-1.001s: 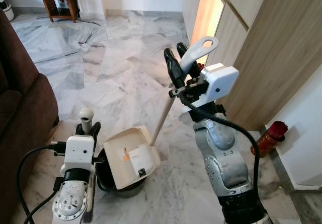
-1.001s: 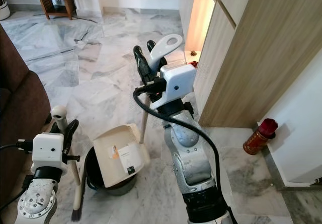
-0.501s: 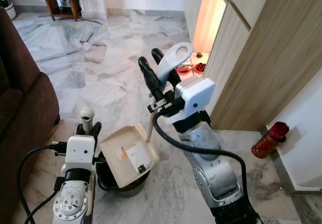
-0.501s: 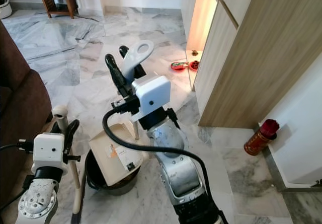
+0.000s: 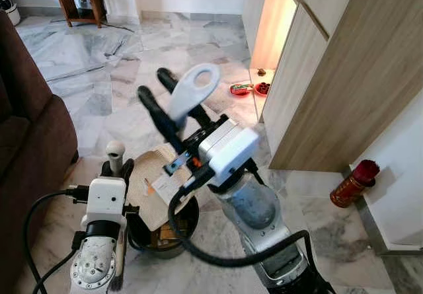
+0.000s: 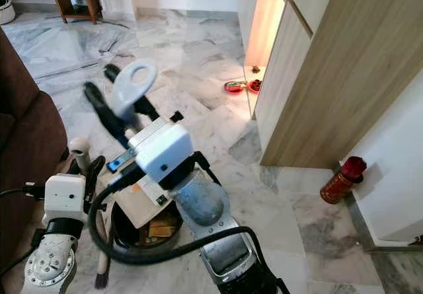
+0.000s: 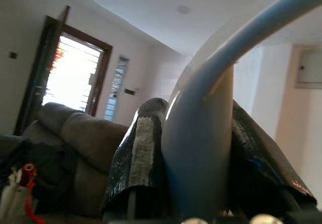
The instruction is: Sweep floor
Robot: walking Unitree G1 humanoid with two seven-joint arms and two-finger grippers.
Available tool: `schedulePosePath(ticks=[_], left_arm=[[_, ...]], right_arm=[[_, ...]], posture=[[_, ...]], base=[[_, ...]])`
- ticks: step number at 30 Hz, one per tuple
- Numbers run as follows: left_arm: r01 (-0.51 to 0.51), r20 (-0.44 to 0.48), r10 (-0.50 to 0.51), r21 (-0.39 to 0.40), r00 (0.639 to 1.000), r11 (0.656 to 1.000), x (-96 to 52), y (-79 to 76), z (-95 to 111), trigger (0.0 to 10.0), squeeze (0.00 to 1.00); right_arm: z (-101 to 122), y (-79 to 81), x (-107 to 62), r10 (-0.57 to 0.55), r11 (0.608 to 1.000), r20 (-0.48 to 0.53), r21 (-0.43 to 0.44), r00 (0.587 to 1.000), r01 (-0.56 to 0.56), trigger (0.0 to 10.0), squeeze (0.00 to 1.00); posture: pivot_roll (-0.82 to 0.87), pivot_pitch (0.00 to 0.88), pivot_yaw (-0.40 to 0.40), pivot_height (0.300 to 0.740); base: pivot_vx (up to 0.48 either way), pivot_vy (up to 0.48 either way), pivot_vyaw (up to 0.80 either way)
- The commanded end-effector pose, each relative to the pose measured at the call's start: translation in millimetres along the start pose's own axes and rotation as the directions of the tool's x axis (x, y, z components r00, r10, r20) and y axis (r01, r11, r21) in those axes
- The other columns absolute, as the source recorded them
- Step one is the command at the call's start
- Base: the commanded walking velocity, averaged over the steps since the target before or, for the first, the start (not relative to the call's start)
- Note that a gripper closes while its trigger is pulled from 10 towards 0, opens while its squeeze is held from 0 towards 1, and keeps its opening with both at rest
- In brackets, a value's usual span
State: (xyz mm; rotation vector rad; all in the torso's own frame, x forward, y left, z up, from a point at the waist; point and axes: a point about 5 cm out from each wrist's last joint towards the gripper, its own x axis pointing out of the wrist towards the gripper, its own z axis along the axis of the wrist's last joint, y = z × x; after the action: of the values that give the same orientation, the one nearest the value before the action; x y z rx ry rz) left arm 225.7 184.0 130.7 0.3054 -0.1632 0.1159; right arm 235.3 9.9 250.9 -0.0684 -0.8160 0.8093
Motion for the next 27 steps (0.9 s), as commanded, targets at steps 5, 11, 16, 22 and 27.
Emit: schedulePosePath(ticks=[5,11,16,22,27], left_arm=[[-0.002,0.058,0.0,0.03,0.998,1.0,4.1,1.0,8,10.0,0.0],[0.003,0.061,-0.005,0.034,0.998,0.999,5.6,0.7,7,10.0,0.0],[0.001,0.064,-0.003,0.034,0.998,0.999,6.3,0.8,7,10.0,0.0],[-0.003,0.067,0.0,0.039,0.998,0.999,6.9,0.9,7,10.0,0.0],[0.002,0.07,-0.005,0.04,0.998,0.999,7.9,0.7,7,10.0,0.0]], right_arm=[[30,6.9,6.3,0.079,0.995,0.166,-0.076,0.983,-0.067,10.0,0.0],[31,10.8,5.3,0.11,0.99,0.173,-0.101,0.979,-0.094,10.0,0.0],[30,10.9,4.5,0.124,0.987,0.171,-0.124,0.977,-0.104,10.0,0.0],[32,12.0,3.1,0.161,0.976,0.175,-0.176,0.971,-0.13,10.0,0.0],[30,11.9,2.7,0.162,0.975,0.169,-0.179,0.972,-0.131,10.0,0.0]], posture=[[0.1,0.096,-0.042,0.74],[0.1,0.093,-0.042,0.74],[0.1,0.091,-0.043,0.74],[0.09,0.088,-0.043,0.74],[0.09,0.087,-0.042,0.74]], base=[[0.0,0.0,0.0],[0.0,0.0,0.0],[0.0,0.0,0.0],[0.0,0.0,0.0],[0.0,0.0,0.0]])
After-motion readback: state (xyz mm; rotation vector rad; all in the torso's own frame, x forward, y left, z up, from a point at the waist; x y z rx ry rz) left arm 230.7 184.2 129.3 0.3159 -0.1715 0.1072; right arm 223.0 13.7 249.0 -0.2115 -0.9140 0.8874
